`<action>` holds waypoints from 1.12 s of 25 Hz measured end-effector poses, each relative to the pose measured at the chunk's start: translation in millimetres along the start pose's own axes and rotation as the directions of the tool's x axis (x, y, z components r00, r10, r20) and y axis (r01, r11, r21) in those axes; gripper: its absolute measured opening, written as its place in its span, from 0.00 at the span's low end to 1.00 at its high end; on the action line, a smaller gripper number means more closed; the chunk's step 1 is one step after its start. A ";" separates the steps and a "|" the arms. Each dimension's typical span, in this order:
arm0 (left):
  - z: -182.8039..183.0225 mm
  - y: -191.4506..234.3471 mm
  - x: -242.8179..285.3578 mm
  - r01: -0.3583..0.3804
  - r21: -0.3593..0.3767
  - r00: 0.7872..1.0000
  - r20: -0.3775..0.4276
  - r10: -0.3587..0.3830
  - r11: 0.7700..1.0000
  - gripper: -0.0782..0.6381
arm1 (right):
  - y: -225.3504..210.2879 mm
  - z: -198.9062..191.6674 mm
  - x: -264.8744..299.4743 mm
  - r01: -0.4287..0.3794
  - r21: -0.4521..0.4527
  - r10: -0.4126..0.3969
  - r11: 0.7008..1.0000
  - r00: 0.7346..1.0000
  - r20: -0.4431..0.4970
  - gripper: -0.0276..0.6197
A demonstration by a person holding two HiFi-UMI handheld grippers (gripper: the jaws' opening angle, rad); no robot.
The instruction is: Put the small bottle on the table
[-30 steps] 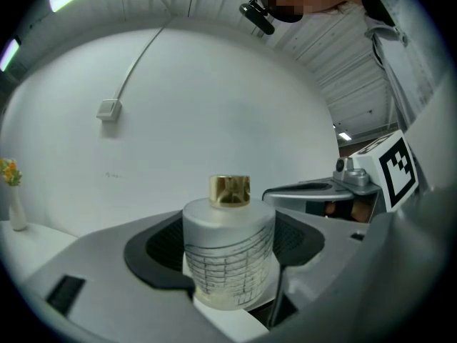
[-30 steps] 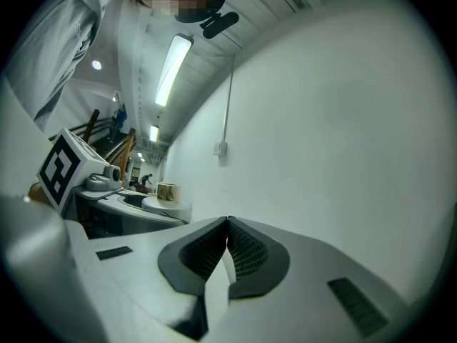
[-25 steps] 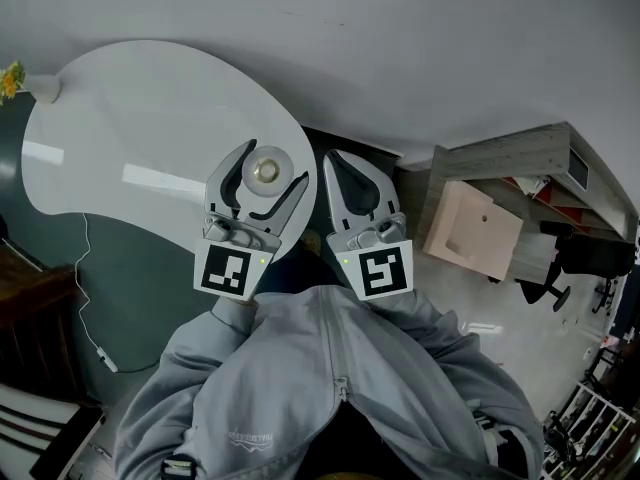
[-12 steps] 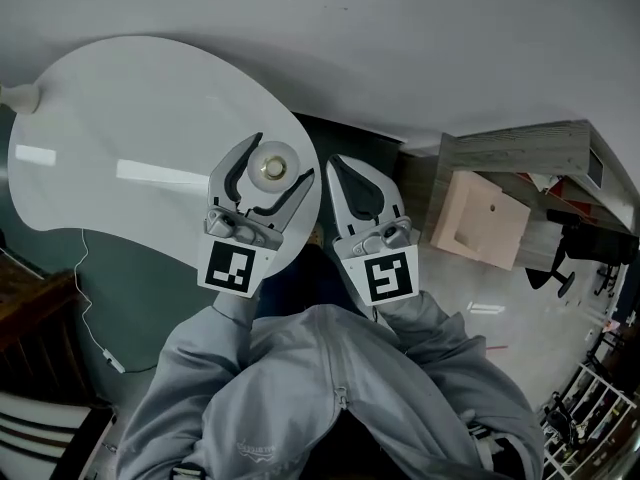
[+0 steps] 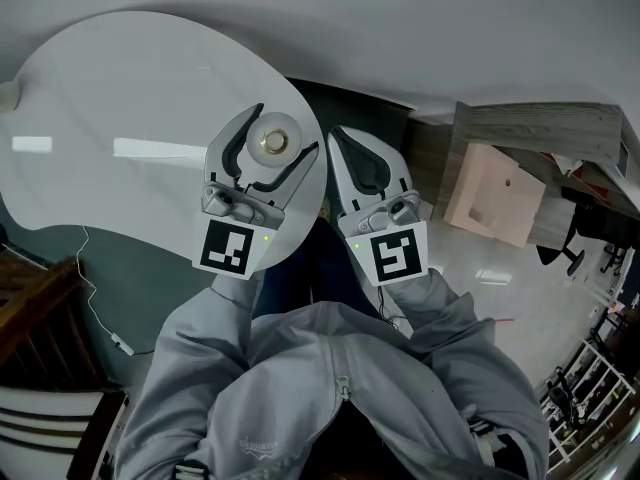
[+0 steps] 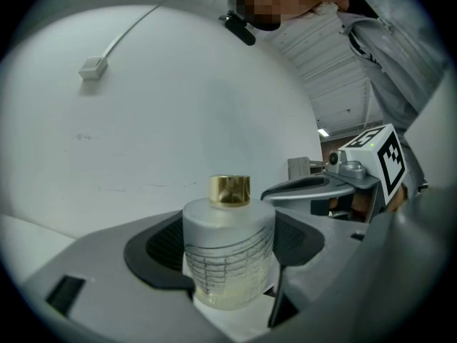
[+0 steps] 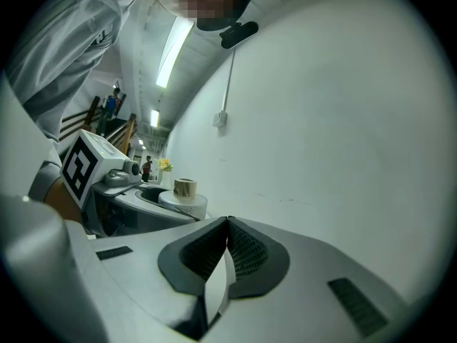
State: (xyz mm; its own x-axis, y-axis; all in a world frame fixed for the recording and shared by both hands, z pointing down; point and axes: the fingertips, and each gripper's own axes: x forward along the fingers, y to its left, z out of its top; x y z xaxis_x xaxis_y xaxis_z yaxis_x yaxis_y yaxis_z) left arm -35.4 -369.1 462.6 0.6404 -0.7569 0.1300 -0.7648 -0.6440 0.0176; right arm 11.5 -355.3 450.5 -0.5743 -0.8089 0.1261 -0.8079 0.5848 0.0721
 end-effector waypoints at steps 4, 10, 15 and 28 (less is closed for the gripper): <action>-19.0 4.3 5.2 0.002 -0.015 1.000 -0.011 -0.002 1.000 0.58 | -1.7 -14.8 4.3 0.004 0.015 -0.004 1.000 1.000 -0.009 0.09; -46.5 10.1 18.3 0.010 -0.022 1.000 -0.028 -0.010 1.000 0.58 | -6.3 -38.6 12.1 0.003 0.024 -0.002 1.000 0.999 -0.035 0.08; -65.7 13.2 27.2 0.017 -0.028 0.999 -0.049 -0.019 0.999 0.58 | -7.5 -55.8 19.7 0.001 0.036 0.001 0.999 0.998 -0.058 0.08; -98.4 19.2 48.4 0.074 0.048 0.990 -0.121 -0.068 0.996 0.58 | -16.2 -89.8 39.8 0.014 0.074 -0.006 0.997 0.994 -0.107 0.08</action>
State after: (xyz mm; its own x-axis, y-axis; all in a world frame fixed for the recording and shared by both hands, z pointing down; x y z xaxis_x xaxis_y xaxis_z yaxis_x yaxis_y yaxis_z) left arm -26.0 -407.2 566.7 0.6775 -0.6926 0.2475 -0.7111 -0.7028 -0.0205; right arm 13.6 -391.6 543.1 -0.5518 -0.8015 0.2305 -0.8236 0.5672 0.0009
